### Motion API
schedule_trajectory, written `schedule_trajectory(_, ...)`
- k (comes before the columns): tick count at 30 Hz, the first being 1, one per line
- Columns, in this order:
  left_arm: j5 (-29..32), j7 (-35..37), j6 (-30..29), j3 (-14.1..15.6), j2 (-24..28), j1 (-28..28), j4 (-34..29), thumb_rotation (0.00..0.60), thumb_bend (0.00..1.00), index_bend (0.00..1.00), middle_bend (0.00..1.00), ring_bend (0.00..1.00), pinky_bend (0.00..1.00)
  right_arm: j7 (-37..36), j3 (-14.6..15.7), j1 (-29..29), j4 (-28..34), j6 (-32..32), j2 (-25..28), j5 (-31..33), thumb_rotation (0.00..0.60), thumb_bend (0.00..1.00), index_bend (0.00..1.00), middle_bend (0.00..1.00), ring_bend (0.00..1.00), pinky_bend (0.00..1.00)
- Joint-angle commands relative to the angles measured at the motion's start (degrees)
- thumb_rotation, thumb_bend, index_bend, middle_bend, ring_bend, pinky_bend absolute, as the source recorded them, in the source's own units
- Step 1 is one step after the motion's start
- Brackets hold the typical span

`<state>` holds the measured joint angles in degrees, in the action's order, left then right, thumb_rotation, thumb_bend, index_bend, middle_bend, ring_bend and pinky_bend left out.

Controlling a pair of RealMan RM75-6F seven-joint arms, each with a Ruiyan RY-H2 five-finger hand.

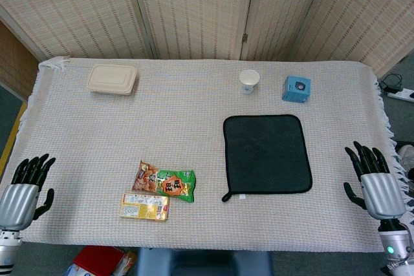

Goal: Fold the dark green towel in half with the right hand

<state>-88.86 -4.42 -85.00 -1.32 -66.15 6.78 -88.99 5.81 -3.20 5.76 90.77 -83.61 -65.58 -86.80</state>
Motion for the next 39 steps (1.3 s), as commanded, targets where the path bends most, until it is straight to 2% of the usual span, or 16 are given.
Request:
schedule_trajectory(1, 0.07, -0.02, 0.17, 0.04, -0.08, 0.05, 0.02, 0.600, 0.62, 0.09, 0.08, 0.00, 0.00, 0.16, -0.16, 0.23, -0.18, 0.36, -0.12, 0.26, 0.600, 0.45, 0.00, 0.00, 0.00, 0.00)
schedule_trajectory(7, 0.28, 0.54, 0.85, -0.11, -0.06, 0.49, 0.01, 0.600, 0.62, 0.09, 0.08, 0.00, 0.00, 0.88, -2.06, 0.94, -2.96, -0.23, -2.08, 1.73, 0.600, 0.45, 0.00, 0.00, 0.00, 0.00)
schedule_trajectory(10, 0.10, 1.37, 0.88, -0.11, 0.17, 0.61, 0.02, 0.600, 0.62, 0.08, 0.07, 0.00, 0.00, -1.71, -4.02, 2.66, -5.72, 1.35, -3.50, 3.33, 0.600, 0.46, 0.07, 0.00, 0.00, 0.00)
schedule_trajectory(14, 0.30, 3.14, 1.62, -0.26, 0.78, 1.07, 0.24, 0.600, 0.62, 0.08, 0.08, 0.00, 0.00, -4.71, -7.73, 8.37, -8.79, 8.59, -2.69, 6.03, 0.600, 0.45, 0.26, 0.00, 0.00, 0.00)
schedule_trajectory(17, 0.78, 4.07, 2.23, -0.51, 1.23, 1.41, 0.22, 0.600, 0.62, 0.09, 0.08, 0.00, 0.00, -4.63, -11.22, 13.23, -10.89, 14.83, -2.73, 10.06, 0.600, 0.45, 0.32, 0.00, 0.00, 0.00)
schedule_trajectory(20, 0.93, 5.00, 2.64, -0.51, 1.61, 1.61, 0.04, 0.600, 0.62, 0.09, 0.08, 0.00, 0.00, -4.55, -13.11, 17.80, -11.88, 21.66, -2.86, 13.19, 0.600, 0.46, 0.37, 0.00, 0.00, 0.00)
schedule_trajectory(24, 0.71, 5.51, 3.12, -0.22, 1.94, 1.80, 0.01, 0.600, 0.62, 0.09, 0.08, 0.01, 0.00, -0.60, -14.30, 23.45, -15.69, 28.50, -5.43, 17.01, 0.600, 0.46, 0.38, 0.01, 0.00, 0.00)
schedule_trajectory(31, 2.21, 5.63, 3.77, -0.77, 1.56, 2.04, 0.61, 0.600, 0.61, 0.10, 0.08, 0.02, 0.00, 5.15, -15.33, 33.46, -29.03, 40.11, -14.26, 24.68, 0.600, 0.46, 0.40, 0.02, 0.00, 0.00)
schedule_trajectory(35, 2.27, 6.55, 3.95, -0.99, 1.33, 2.35, 1.34, 0.600, 0.55, 0.11, 0.08, 0.02, 0.00, 5.77, -15.17, 37.96, -36.99, 44.74, -19.40, 26.29, 0.600, 0.46, 0.40, 0.02, 0.00, 0.00)
schedule_trajectory(39, 4.10, 5.58, 3.76, -1.67, 1.07, 2.04, 1.72, 0.600, 0.54, 0.11, 0.11, 0.03, 0.00, 5.40, -14.46, 41.42, -43.58, 48.43, -23.74, 26.32, 0.600, 0.46, 0.41, 0.03, 0.00, 0.00)
